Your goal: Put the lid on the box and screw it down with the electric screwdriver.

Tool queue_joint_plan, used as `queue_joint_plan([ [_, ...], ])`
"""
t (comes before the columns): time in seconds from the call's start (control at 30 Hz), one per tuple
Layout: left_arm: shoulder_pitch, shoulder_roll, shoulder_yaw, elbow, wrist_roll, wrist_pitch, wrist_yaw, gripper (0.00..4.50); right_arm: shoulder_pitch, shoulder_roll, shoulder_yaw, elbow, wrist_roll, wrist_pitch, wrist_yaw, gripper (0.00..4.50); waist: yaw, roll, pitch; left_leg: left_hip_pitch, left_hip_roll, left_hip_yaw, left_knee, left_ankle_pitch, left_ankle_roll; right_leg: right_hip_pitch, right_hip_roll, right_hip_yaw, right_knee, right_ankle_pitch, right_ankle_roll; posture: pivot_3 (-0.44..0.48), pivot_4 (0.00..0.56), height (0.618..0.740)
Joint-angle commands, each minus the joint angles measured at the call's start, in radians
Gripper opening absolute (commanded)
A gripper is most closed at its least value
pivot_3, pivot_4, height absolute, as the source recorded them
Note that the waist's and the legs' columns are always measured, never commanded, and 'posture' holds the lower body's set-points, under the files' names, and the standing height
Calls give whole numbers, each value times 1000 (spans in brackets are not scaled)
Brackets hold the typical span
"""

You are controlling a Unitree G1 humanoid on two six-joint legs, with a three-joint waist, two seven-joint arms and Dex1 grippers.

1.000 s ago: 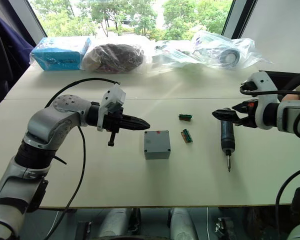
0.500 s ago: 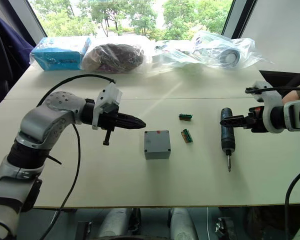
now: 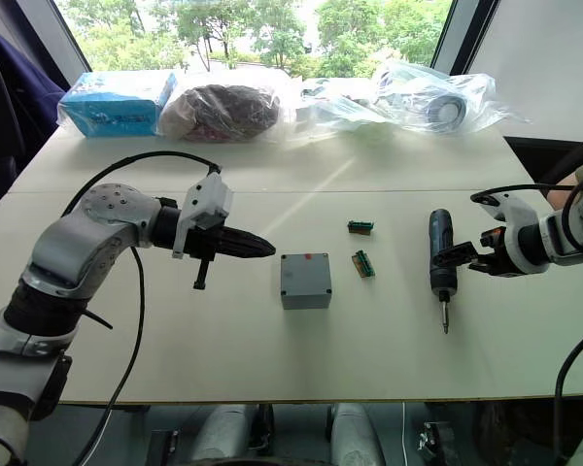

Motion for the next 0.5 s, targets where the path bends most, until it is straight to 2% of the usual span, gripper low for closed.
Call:
queue_joint_plan([
  [0.03,12,-10,2,-40,-15,14,21,0,-47,30,80,48,-91,-55,39,4422,-1,0,0,0,0,0,0,0,0,0,0,0,0,0,0,0,150,740],
  [0.33,50,-11,20,-68,-27,45,61,0,-133,123,269,270,-299,-240,203,4422,-1,0,0,0,0,0,0,0,0,0,0,0,0,0,0,0,150,740],
  [0.43,60,-9,23,-79,-33,51,75,0,-148,152,297,326,-355,-284,251,3689,-5,-1,-1,1,0,0,1,0,0,1,0,0,0,0,0,0,150,740],
  [0.5,64,-7,26,-84,-38,54,82,0,-163,180,287,370,-377,-279,269,2983,-6,-1,-1,1,0,0,1,0,0,2,0,0,0,0,0,0,150,740],
])
